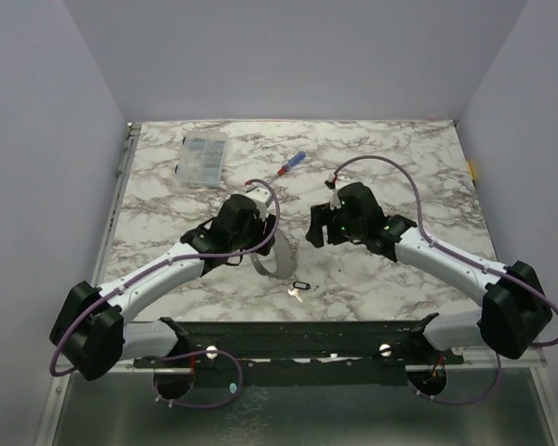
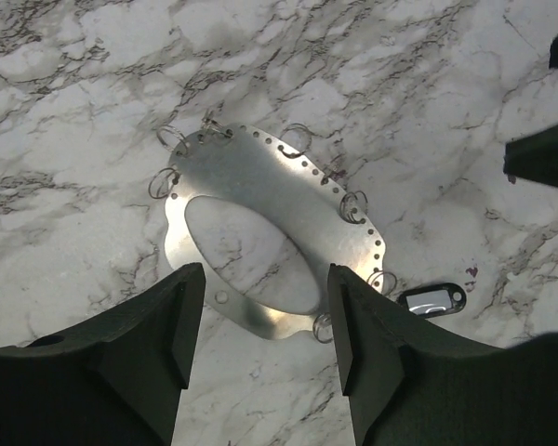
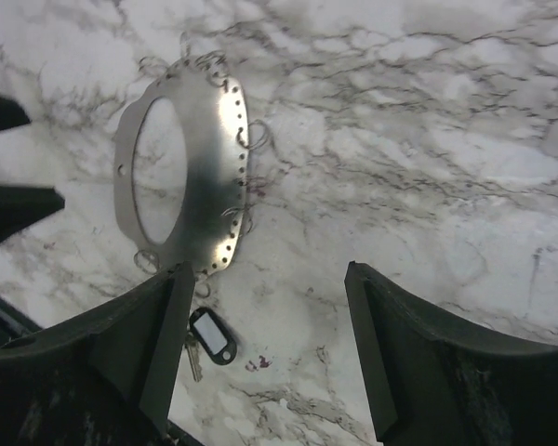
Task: Put the keys on the keyring
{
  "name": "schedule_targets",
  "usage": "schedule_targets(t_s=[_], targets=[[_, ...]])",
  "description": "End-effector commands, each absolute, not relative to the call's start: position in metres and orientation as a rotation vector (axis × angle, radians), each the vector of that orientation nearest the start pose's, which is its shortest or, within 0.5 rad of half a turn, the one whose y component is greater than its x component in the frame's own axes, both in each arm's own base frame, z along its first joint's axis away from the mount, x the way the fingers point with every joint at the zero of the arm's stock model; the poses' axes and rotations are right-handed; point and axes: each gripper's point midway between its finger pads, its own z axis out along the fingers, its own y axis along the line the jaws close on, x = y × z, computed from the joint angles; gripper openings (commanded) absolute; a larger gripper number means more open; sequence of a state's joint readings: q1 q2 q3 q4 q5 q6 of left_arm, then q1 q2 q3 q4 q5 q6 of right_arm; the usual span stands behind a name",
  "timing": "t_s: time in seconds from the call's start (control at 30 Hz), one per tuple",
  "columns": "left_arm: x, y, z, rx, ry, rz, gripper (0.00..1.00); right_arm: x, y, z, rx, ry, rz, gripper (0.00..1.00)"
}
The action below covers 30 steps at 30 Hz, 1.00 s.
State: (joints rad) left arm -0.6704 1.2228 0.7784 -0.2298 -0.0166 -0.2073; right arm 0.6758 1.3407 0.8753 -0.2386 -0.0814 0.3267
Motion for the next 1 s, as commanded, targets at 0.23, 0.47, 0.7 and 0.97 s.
schedule_targets(t_s=[0.23, 0.47, 0.7, 0.97], targets=[[0.250, -0.264, 0.114, 0.225, 2.265, -0.507, 0.61, 0.298, 0.167, 0.148, 0.069, 2.256, 0.123, 0.76], [0.250, -0.290, 0.086, 0.214, 2.311, -0.422, 0.53, 0.282, 0.146, 0.152, 0.076, 2.225, 0.094, 0.76], [0.255, -0.308, 0.070, 0.206, 2.317, -0.320, 0.50, 0.268, 0.139, 0.148, 0.068, 2.226, 0.123, 0.76], [0.261, -0.307, 0.050, 0.180, 2.342, -0.213, 0.45, 0.263, 0.142, 0.145, 0.039, 2.236, 0.155, 0.76]])
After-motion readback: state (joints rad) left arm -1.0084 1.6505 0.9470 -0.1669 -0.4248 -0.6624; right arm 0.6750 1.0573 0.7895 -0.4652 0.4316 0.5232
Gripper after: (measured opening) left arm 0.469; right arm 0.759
